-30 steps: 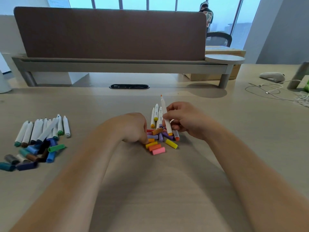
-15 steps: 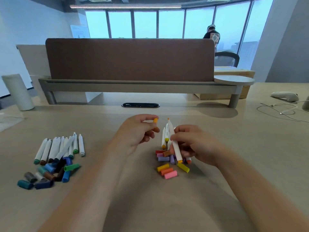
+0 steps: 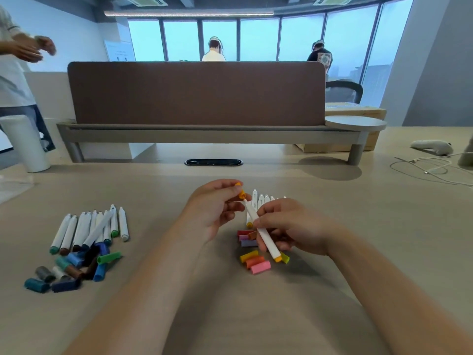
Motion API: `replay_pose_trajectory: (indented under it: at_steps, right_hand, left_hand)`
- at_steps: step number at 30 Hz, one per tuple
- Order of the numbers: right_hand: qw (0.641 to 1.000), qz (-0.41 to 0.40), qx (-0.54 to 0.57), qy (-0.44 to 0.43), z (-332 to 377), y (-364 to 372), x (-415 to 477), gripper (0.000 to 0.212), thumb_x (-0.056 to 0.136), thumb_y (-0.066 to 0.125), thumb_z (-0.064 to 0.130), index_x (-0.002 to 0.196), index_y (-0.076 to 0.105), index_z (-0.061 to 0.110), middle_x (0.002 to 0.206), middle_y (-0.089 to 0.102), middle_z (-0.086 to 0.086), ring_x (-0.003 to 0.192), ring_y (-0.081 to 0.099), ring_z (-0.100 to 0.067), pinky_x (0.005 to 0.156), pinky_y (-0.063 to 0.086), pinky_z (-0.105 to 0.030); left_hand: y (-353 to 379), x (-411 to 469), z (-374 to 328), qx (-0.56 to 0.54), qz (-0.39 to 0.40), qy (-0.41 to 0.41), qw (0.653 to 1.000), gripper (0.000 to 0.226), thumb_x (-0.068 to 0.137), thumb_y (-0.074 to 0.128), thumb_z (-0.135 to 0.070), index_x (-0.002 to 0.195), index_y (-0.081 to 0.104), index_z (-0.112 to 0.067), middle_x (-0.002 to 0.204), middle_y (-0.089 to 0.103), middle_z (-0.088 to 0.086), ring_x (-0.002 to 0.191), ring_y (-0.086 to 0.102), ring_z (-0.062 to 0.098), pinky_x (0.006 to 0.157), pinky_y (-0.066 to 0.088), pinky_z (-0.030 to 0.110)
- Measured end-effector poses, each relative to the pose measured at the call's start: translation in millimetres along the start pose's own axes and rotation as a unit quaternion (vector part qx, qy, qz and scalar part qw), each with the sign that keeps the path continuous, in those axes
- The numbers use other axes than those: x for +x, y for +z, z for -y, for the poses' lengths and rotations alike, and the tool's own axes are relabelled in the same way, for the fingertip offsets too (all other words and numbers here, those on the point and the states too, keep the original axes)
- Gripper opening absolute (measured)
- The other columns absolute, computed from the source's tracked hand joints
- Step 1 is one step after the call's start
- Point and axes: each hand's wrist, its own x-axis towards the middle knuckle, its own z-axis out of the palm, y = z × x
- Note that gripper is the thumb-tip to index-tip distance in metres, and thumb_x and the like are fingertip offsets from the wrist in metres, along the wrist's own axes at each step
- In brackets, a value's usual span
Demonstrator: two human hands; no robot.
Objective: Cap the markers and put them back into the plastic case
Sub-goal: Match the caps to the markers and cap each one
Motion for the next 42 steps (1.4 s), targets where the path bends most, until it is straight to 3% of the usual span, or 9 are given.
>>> replay_pose_trajectory:
  at_steps: [12, 15, 18, 21, 24, 27, 31, 36, 42]
  right_hand:
    - [0.997, -0.067, -0.033, -0.019, 0.1, 1.3, 0.7, 0.021, 0.099, 0.055, 0.019, 0.100, 0.063, 0.000, 0.074, 0.070, -0.015, 0.049, 0.049, -0.021, 0.045, 0.041, -0.024]
    - [0.994, -0.091, -0.052, -0.018, 0.9, 2.9, 1.0, 0.018, 0.099, 0.056, 0.022, 0.100, 0.064, 0.006, 0.078, 0.073, -0.013, 0.068, 0.070, -0.034, 0.061, 0.055, -0.034]
    - [0.989, -0.119, -0.078, -0.028, 1.9, 4.5, 1.5, 0.019, 0.098, 0.058, 0.024, 0.099, 0.066, 0.007, 0.079, 0.073, -0.012, 0.072, 0.071, -0.032, 0.075, 0.057, -0.043]
    - [0.979, -0.162, -0.115, -0.038, 2.0, 2.9, 3.8, 0.019, 0.097, 0.059, 0.027, 0.093, 0.069, 0.011, 0.075, 0.073, -0.007, 0.068, 0.069, -0.021, 0.071, 0.058, -0.036]
    - [0.967, -0.223, -0.116, -0.036, 2.4, -7.3, 3.7, 0.019, 0.095, 0.062, 0.027, 0.084, 0.068, 0.012, 0.060, 0.066, 0.002, 0.052, 0.061, -0.007, 0.053, 0.049, -0.025]
    - [0.957, -0.269, -0.107, 0.012, 7.6, -28.3, 0.0, 0.019, 0.093, 0.065, 0.021, 0.083, 0.067, 0.005, 0.057, 0.062, -0.004, 0.044, 0.051, -0.010, 0.045, 0.040, -0.022]
    - [0.916, -0.318, -0.214, 0.116, 7.4, -58.0, 4.2, 0.022, 0.090, 0.062, 0.020, 0.081, 0.067, 0.001, 0.066, 0.059, -0.011, 0.056, 0.052, -0.021, 0.054, 0.042, -0.026]
    - [0.870, -0.328, -0.309, 0.201, -6.0, -71.8, 17.2, 0.022, 0.087, 0.062, 0.020, 0.070, 0.062, 0.007, 0.066, 0.056, -0.007, 0.058, 0.051, -0.020, 0.053, 0.039, -0.026]
    - [0.851, -0.293, -0.368, 0.235, -11.0, -67.9, 24.2, 0.029, 0.086, 0.059, 0.014, 0.058, 0.054, 0.006, 0.059, 0.054, -0.010, 0.054, 0.051, -0.022, 0.049, 0.038, -0.026]
  left_hand:
    - [7.0, -1.6, 5.7, 0.083, 0.000, 0.041, 0.996, 0.007, 0.092, 0.064, -0.010, 0.099, 0.065, -0.010, 0.091, 0.075, 0.018, 0.067, 0.066, 0.022, 0.055, 0.044, 0.028]
    - [8.2, -1.7, 6.6, 0.100, -0.012, 0.054, 0.993, 0.005, 0.092, 0.064, -0.011, 0.097, 0.065, -0.010, 0.088, 0.075, 0.016, 0.066, 0.069, 0.020, 0.055, 0.044, 0.029]
    - [8.9, -2.2, 6.7, 0.104, -0.017, 0.064, 0.992, 0.006, 0.093, 0.064, -0.011, 0.098, 0.065, -0.010, 0.087, 0.075, 0.015, 0.058, 0.065, 0.017, 0.053, 0.043, 0.029]
    - [11.9, -1.9, 8.2, 0.103, -0.015, 0.073, 0.992, 0.012, 0.092, 0.063, -0.011, 0.103, 0.068, -0.016, 0.093, 0.075, 0.013, 0.058, 0.064, 0.015, 0.052, 0.044, 0.029]
    - [22.5, -2.1, 7.3, 0.107, 0.014, 0.065, 0.992, 0.037, 0.092, 0.061, -0.012, 0.123, 0.064, -0.033, 0.101, 0.072, 0.009, 0.061, 0.066, 0.014, 0.057, 0.048, 0.030]
    - [35.5, 0.5, 1.8, 0.144, 0.013, 0.061, 0.988, 0.044, 0.094, 0.058, -0.014, 0.133, 0.056, -0.035, 0.109, 0.068, 0.006, 0.062, 0.065, 0.012, 0.061, 0.052, 0.028]
    - [44.9, 5.1, -5.0, 0.181, 0.006, 0.052, 0.982, 0.020, 0.096, 0.055, -0.012, 0.111, 0.067, -0.015, 0.097, 0.069, 0.010, 0.060, 0.059, 0.014, 0.059, 0.049, 0.029]
    - [49.3, 7.7, -3.6, 0.193, 0.013, 0.038, 0.980, 0.014, 0.096, 0.055, -0.010, 0.095, 0.069, -0.011, 0.085, 0.068, 0.010, 0.056, 0.054, 0.015, 0.053, 0.044, 0.027]
    - [52.9, 7.1, -2.3, 0.199, 0.023, 0.055, 0.978, 0.015, 0.095, 0.054, -0.009, 0.095, 0.069, -0.009, 0.082, 0.066, 0.010, 0.058, 0.053, 0.016, 0.051, 0.042, 0.028]
